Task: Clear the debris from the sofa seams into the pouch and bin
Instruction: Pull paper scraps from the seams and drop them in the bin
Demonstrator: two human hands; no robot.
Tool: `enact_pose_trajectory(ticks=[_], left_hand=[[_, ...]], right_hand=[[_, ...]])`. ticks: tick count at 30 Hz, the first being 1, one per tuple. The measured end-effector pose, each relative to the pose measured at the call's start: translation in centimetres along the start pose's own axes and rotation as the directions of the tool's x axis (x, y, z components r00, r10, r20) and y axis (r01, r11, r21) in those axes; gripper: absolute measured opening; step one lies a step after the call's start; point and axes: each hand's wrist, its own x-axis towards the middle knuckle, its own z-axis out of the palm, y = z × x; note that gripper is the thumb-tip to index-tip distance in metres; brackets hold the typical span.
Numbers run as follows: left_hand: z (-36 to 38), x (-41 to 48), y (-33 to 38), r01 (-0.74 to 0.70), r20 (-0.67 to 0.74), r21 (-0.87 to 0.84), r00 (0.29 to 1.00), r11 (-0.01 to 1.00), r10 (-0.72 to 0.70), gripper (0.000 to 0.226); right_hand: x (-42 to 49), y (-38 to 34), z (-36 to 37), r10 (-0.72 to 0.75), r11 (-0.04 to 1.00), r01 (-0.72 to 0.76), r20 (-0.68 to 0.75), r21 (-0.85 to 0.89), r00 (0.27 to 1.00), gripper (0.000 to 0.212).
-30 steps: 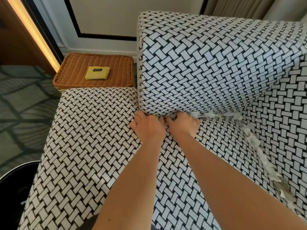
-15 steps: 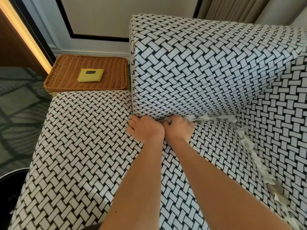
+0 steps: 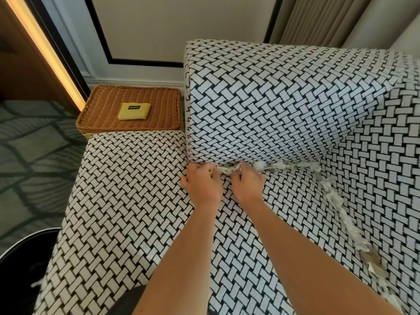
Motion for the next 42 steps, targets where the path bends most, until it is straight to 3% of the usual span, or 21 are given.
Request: enact_pose_trajectory(ticks=[6,12,16,19,22,28,30,33,37,42], left_hand=[[-1.0,-1.4,-0.7,-0.091,0.08,-0.147,0.991,0.985,0.104,0.013],[-2.2,-3.4,-0.6,0.021,0.186,-0.334,0.982,0.942,0.044,0.007],[-3.1,-4.9,-0.3,0.072,0.303,-0.305,0.953,0.95,0.025,0.022],[-3.7,-5.8,-0.4,0.046,0.411,-0.218,0.91,0.975,0.048,0.032],[-4.2,-6.7,-0.3,-0.027,0.453,-0.168,0.886,0.985,0.101,0.03],[-5.1,-7.3,-0.5,-0.053,0.501,-0.07,0.862,0.996,0.082,0.029],[-5.1,-7.2,-0.8,-0.086,0.485,0.029,0.873,0.996,0.062,0.025],[-5.2,-7.0,-1.1,-0.074,0.431,0.076,0.902,0.994,0.034,0.028],[-5.1,-6.8,-1.1,0.006,0.419,-0.034,0.908,0.999,0.008,0.045],[-5.9,-6.5,-1.2,0.168,0.291,-0.196,0.951,0.966,-0.107,0.045]], right_hand=[[-2.9,-0.1,-0.7,-0.047,0.992,0.055,-0.075,0.112,0.996,0.016],[-6.7,-0.2,-1.0,-0.062,0.974,0.067,-0.03,0.216,0.998,0.015],[-8.5,-0.5,-1.6,0.046,0.928,-0.042,0.0,0.37,0.999,0.018],[-9.6,-1.0,-1.9,0.153,0.865,-0.132,-0.004,0.484,0.988,0.012],[-10.2,-0.9,-2.4,0.153,0.811,-0.141,0.028,0.568,0.988,0.014],[-10.3,0.4,-3.4,-0.003,0.801,-0.105,0.179,0.589,0.984,0.018],[-10.5,0.6,-3.2,0.022,0.787,-0.122,0.17,0.605,0.985,0.015],[-10.7,0.2,-2.4,0.099,0.791,-0.141,0.103,0.595,0.99,0.037],[-10.6,-0.2,-1.7,0.079,0.87,-0.077,0.017,0.488,0.997,0.062],[-9.5,-0.5,-0.9,0.052,0.959,-0.039,-0.04,0.281,0.998,0.044]])
